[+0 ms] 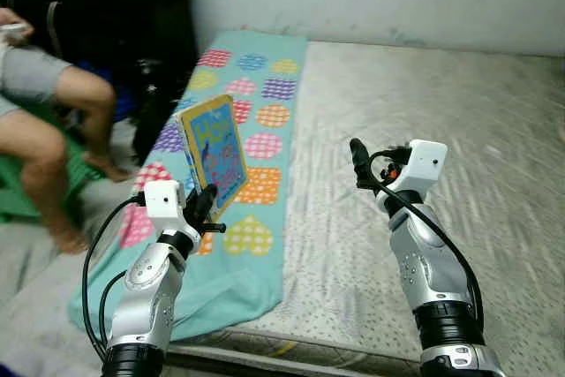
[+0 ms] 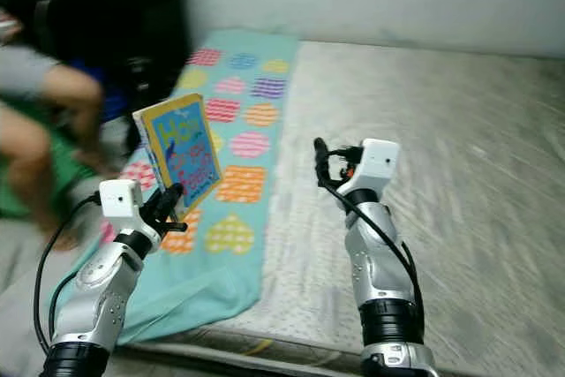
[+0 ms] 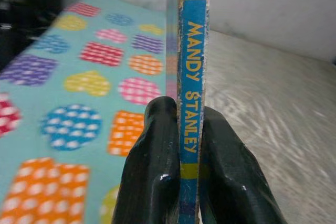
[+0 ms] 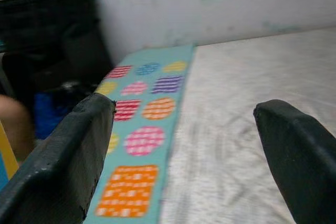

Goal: Clean up the room

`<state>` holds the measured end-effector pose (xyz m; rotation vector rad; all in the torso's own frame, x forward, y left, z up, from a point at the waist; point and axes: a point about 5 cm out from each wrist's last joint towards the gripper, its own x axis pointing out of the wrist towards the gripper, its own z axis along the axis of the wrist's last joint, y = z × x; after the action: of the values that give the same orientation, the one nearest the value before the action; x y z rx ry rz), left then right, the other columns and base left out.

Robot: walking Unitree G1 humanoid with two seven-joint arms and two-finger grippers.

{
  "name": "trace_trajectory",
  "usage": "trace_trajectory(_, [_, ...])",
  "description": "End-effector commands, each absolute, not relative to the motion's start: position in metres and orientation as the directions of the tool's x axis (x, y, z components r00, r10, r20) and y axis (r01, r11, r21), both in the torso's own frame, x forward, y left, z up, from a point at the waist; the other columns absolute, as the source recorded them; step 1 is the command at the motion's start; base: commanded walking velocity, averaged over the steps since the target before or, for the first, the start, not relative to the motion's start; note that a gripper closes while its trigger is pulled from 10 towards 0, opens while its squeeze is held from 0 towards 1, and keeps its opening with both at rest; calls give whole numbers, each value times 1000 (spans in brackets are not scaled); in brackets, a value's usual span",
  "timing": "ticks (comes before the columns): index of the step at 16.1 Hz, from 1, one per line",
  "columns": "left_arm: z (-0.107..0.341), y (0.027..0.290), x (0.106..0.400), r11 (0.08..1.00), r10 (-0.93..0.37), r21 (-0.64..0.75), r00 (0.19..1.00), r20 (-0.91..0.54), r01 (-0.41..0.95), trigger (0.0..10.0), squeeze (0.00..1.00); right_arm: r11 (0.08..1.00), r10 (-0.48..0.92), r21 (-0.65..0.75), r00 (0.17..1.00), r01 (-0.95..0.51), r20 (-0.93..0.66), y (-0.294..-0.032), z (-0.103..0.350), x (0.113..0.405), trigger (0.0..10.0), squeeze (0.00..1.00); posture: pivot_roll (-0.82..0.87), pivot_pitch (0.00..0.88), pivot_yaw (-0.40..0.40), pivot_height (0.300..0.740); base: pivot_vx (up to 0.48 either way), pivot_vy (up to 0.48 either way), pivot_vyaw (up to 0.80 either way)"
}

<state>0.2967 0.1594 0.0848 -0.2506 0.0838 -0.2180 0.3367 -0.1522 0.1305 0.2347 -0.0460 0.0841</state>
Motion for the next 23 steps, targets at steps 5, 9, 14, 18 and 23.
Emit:
trace_trajectory(5, [93, 157, 302, 950, -224, -232, 974, -30, 211, 10000, 0, 975, 59, 210, 997, -67, 48, -155, 132, 341, 10000, 0, -85, 31, 8, 740, 0, 0, -800])
trace_trajectory(9, [93, 157, 302, 951, -225, -226, 974, -32, 212, 10000, 0, 977, 55, 202, 997, -65, 52, -155, 133, 342, 10000, 0, -87, 28, 6, 740, 0, 0, -800])
trace_trajectory(14, [93, 157, 302, 951, -222, -226, 974, -32, 209, 10000, 0, 978, 60, 197, 997, -71, 57, -154, 133, 343, 10000, 0, -89, 26, 2, 740, 0, -239, -600])
trace_trajectory(18, [92, 158, 300, 952, -218, -227, 975, -34, 205, 10000, 0, 977, 61, 199, 996, -71, 59, -153, 133, 344, 10000, 0, -84, 33, 1, 740, 0, -357, 0])
trace_trajectory(23, [93, 159, 301, 952, -223, -221, 974, -38, 210, 10000, 0, 978, 48, 201, 997, -58, 58, -154, 132, 343, 10000, 0, -86, 36, 8, 740, 0, -356, 0])
